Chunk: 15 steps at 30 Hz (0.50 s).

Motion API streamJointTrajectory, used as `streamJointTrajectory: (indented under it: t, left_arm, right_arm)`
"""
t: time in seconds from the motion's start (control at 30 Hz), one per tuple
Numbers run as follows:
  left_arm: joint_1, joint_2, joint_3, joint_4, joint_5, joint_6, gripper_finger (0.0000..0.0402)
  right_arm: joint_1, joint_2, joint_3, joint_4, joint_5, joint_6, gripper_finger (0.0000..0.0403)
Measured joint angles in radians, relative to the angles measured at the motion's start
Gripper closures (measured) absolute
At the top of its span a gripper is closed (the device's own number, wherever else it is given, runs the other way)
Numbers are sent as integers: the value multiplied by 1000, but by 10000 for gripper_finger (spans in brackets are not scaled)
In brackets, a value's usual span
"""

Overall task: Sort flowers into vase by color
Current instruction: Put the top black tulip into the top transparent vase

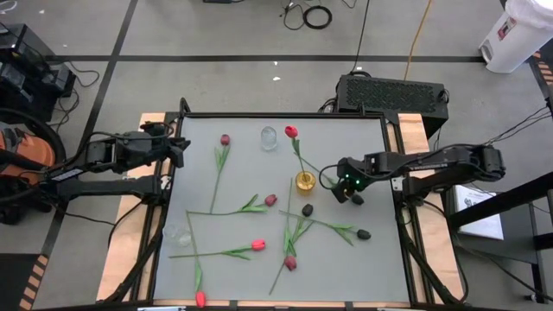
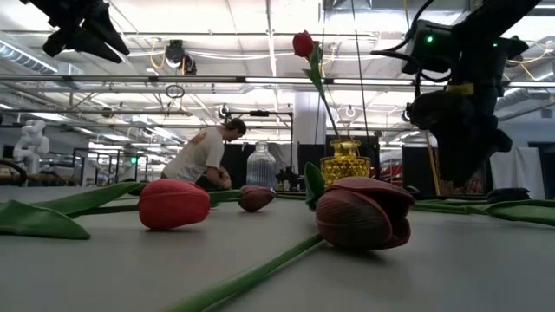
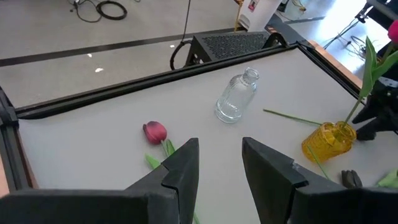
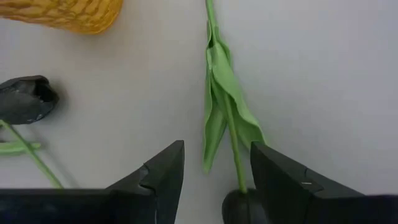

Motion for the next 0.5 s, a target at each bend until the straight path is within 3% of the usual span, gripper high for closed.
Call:
streamJointTrajectory:
  t: [0.5]
  left_arm:
    - [0,0,0,0,2,0,272]
  right_arm:
    - [-42,66,0,38,4,-174,227]
